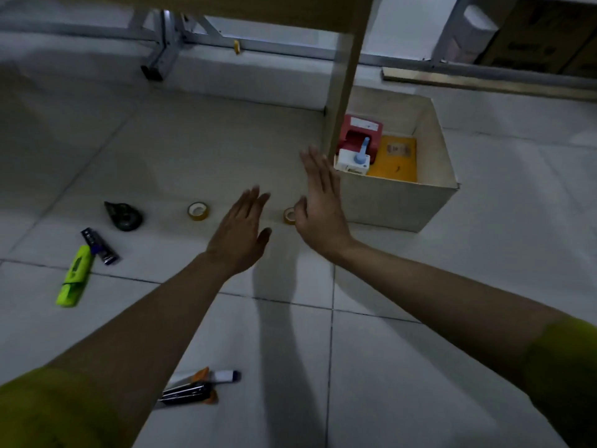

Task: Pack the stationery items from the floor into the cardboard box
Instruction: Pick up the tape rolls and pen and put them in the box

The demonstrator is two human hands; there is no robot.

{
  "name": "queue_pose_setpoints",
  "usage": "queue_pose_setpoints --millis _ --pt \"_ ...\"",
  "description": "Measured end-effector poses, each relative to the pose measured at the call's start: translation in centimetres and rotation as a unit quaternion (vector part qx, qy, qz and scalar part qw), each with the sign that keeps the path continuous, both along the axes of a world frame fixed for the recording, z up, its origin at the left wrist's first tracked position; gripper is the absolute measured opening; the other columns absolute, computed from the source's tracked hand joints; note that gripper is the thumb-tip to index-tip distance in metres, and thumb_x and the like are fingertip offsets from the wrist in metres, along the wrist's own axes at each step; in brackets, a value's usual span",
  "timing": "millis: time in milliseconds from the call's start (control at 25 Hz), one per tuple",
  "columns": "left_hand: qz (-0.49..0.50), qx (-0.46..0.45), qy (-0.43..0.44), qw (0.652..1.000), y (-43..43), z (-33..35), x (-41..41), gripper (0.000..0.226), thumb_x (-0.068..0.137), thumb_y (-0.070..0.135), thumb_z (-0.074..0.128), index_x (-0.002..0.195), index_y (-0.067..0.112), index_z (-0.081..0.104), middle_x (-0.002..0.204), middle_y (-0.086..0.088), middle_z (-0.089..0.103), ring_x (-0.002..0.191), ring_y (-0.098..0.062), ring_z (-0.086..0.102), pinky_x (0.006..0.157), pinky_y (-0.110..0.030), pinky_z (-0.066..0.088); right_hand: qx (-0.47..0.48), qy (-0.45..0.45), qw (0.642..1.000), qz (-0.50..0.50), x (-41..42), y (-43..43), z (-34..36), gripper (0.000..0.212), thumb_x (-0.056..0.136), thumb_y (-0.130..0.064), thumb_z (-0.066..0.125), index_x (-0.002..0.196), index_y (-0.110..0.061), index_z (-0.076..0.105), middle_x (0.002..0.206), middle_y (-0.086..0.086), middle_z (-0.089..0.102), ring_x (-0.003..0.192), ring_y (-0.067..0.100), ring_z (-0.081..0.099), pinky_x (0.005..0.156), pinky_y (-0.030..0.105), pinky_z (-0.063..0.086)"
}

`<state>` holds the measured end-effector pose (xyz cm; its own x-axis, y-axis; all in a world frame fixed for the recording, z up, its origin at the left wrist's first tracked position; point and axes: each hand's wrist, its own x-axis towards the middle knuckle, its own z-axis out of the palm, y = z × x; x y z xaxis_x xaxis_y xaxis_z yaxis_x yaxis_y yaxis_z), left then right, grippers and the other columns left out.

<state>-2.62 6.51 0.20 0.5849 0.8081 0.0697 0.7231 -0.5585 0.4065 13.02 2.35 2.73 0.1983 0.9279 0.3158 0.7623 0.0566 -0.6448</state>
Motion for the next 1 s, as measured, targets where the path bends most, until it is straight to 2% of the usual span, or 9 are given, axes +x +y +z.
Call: queue_pose_setpoints --millis 80,160,320,480,600,680,840,1000 --pt "0.051 -0.024 -0.019 0.998 -0.2 -0.9 -2.7 0.065 0.094 0.024 0.048 0.148 0.014 0.015 0.159 -0.011 0.006 0.147 -0.027 0.007 0.117 -0.04 0.016 -0.038 -0.008 0.998 0.046 -1.9 -0.1 -0.9 0.071 0.088 -0.001 0.044 0.152 -0.012 0.015 0.161 0.004 0.01 0.149 0.022 0.005 0.117 0.025 0.004" --pt "0.106 -0.053 -0.029 0.993 -0.4 -1.7 -5.3 0.065 0.092 0.023 0.052 0.147 0.014 0.018 0.158 -0.013 0.011 0.145 -0.033 0.013 0.115 -0.045 0.023 -0.077 0.005 0.994 0.083 -3.7 -0.3 -1.9 0.071 0.087 0.0 0.042 0.151 -0.011 0.015 0.16 0.005 0.013 0.148 0.023 0.008 0.117 0.025 0.006" --pt "0.192 -0.099 -0.017 0.976 -0.9 -3.7 -9.9 0.065 0.089 0.023 0.057 0.145 0.015 0.025 0.156 -0.015 0.019 0.143 -0.033 0.018 0.113 -0.045 0.024 -0.164 0.032 0.976 0.141 -6.7 -0.7 -3.8 0.067 0.089 -0.001 0.041 0.151 -0.01 0.016 0.157 0.006 0.021 0.144 0.022 0.015 0.113 0.02 0.012" --pt "0.179 -0.15 0.023 0.972 -1.8 -5.2 -12.6 0.062 0.084 0.027 0.065 0.139 0.014 0.039 0.147 -0.016 0.036 0.135 -0.035 0.032 0.11 -0.045 0.031 -0.245 0.028 0.953 0.176 -8.5 -0.4 -5.2 0.066 0.093 -0.006 0.043 0.151 -0.014 0.014 0.157 0.004 0.022 0.143 0.024 0.016 0.114 0.028 0.019" --pt "0.17 -0.13 0.017 0.977 -2.7 -5.6 -13.0 0.052 0.08 0.018 0.069 0.13 0.011 0.053 0.129 -0.018 0.051 0.116 -0.037 0.046 0.095 -0.043 0.042 -0.295 0.022 0.938 0.181 -9.1 -0.1 -6.0 0.067 0.093 -0.008 0.044 0.152 -0.015 0.013 0.156 0.005 0.023 0.143 0.027 0.019 0.115 0.032 0.021" --pt "0.164 -0.112 0.003 0.98 -2.9 -5.8 -13.1 0.045 0.08 0.014 0.069 0.124 0.012 0.058 0.116 -0.018 0.054 0.106 -0.036 0.049 0.086 -0.041 0.045 -0.318 0.003 0.929 0.189 -9.2 0.2 -6.4 0.066 0.092 -0.009 0.044 0.151 -0.016 0.014 0.153 0.006 0.029 0.141 0.027 0.02 0.115 0.032 0.022" --pt "0.157 -0.127 -0.001 0.979 -2.8 -6.0 -12.9 0.033 0.084 0.011 0.064 0.116 0.013 0.061 0.1 -0.017 0.055 0.098 -0.033 0.052 0.079 -0.037 0.044 -0.306 -0.052 0.929 0.201 -9.0 0.7 -6.5 0.055 0.091 -0.006 0.047 0.144 -0.013 0.034 0.138 0.01 0.044 0.131 0.027 0.031 0.108 0.029 0.028" --pt "0.15 -0.124 -0.001 0.981 -2.7 -6.0 -12.6 0.028 0.083 0.011 0.064 0.111 0.014 0.063 0.093 -0.015 0.056 0.092 -0.034 0.053 0.073 -0.034 0.041 -0.288 -0.076 0.932 0.207 -8.8 0.5 -7.1 0.04 0.09 -0.007 0.051 0.13 -0.01 0.054 0.122 0.013 0.049 0.12 0.026 0.038 0.101 0.029 0.034"
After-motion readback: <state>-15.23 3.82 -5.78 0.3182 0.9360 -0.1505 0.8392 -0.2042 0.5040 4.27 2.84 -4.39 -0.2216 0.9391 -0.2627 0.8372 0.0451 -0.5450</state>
